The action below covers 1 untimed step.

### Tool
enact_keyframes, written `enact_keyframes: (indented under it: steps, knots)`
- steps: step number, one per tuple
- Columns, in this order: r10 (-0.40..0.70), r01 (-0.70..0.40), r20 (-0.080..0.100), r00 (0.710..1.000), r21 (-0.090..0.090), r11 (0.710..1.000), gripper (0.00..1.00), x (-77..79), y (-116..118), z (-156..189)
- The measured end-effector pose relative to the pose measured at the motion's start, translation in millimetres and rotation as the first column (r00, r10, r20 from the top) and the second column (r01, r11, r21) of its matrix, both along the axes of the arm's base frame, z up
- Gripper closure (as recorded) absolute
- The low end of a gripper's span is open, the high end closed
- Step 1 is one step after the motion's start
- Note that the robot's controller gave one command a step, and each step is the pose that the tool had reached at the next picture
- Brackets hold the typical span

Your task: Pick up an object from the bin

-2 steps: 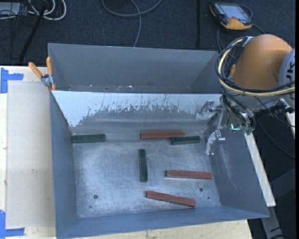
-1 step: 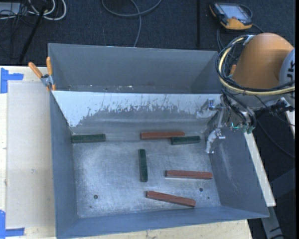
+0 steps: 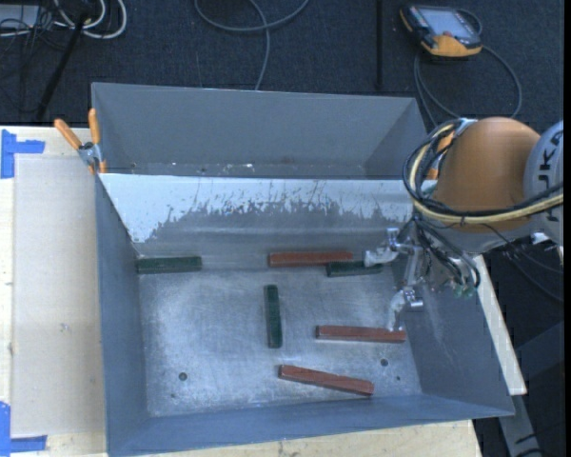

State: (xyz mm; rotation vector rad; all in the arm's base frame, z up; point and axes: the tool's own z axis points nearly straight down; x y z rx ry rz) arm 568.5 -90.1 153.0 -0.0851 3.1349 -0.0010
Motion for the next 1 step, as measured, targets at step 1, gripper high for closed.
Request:
enact_keyframes:
  steps: [1]
  knots:
    - [0.12,-0.12,0.004,0.993,-0.002,0.993,1.0,-16.7,-20.9,-78.1]
